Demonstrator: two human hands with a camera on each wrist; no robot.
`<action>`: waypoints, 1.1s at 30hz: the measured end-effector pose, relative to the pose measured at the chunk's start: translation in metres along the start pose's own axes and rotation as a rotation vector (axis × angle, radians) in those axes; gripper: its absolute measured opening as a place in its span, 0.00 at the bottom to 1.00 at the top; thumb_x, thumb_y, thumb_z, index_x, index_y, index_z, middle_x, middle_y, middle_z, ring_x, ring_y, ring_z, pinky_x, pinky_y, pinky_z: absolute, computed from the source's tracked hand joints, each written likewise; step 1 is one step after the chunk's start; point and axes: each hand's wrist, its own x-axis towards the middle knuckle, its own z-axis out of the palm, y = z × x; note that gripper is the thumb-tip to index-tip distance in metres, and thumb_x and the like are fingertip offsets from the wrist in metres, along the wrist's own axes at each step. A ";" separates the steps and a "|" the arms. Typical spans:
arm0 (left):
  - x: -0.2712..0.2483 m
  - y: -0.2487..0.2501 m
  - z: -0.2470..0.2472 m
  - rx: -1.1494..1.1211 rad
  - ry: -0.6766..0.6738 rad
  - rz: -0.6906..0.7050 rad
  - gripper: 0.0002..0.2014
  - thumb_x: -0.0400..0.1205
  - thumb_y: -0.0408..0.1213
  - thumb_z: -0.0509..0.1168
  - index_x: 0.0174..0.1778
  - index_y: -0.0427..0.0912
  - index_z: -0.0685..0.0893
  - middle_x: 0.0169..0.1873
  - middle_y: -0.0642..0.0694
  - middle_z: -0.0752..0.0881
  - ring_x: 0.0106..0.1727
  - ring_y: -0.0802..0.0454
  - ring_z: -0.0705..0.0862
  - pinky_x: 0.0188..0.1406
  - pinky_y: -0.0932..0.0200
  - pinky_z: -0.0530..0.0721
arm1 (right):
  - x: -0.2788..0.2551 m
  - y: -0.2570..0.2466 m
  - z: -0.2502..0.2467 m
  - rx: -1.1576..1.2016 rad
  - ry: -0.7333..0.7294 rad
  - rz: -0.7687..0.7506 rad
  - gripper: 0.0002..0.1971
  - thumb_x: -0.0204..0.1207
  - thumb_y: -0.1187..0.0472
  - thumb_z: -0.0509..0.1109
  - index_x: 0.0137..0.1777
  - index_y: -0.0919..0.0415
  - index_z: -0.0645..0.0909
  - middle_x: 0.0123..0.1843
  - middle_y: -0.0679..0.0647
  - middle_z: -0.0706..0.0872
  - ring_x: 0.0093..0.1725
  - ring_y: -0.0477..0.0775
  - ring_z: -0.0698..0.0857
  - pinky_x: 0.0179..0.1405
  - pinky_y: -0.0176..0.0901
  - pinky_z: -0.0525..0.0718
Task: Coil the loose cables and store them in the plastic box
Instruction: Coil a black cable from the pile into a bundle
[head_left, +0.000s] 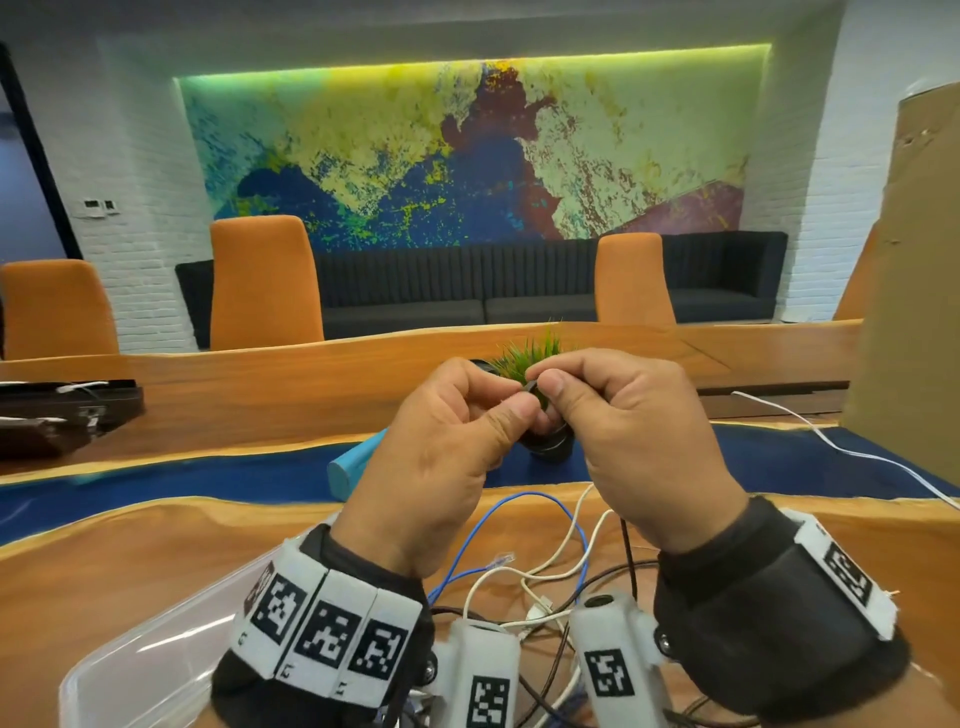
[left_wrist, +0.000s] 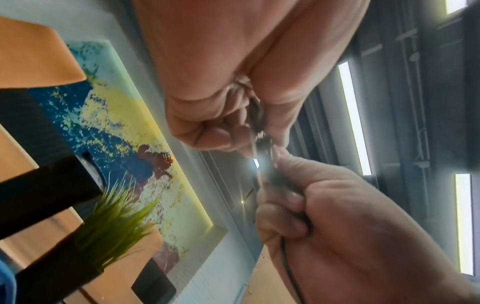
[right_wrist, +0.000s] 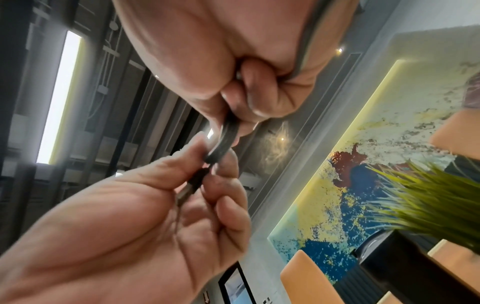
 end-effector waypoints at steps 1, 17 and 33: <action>-0.001 0.002 -0.001 0.043 -0.001 0.012 0.08 0.78 0.35 0.71 0.51 0.37 0.84 0.41 0.41 0.92 0.37 0.58 0.85 0.36 0.67 0.79 | 0.000 0.000 0.000 -0.016 0.008 -0.005 0.08 0.82 0.64 0.68 0.47 0.54 0.89 0.36 0.50 0.88 0.39 0.49 0.86 0.41 0.49 0.87; 0.010 0.022 -0.084 0.238 0.397 0.096 0.08 0.82 0.29 0.69 0.40 0.45 0.86 0.33 0.48 0.90 0.39 0.55 0.87 0.36 0.63 0.83 | 0.004 0.029 -0.023 -0.787 -0.209 0.174 0.09 0.81 0.56 0.67 0.53 0.49 0.89 0.48 0.48 0.87 0.48 0.51 0.80 0.46 0.44 0.75; 0.005 0.013 -0.025 -0.110 -0.025 -0.047 0.04 0.81 0.31 0.65 0.44 0.42 0.84 0.31 0.46 0.88 0.35 0.55 0.86 0.35 0.64 0.86 | 0.009 -0.008 -0.008 0.954 0.094 0.574 0.07 0.81 0.66 0.63 0.52 0.64 0.83 0.36 0.56 0.88 0.34 0.47 0.87 0.33 0.36 0.89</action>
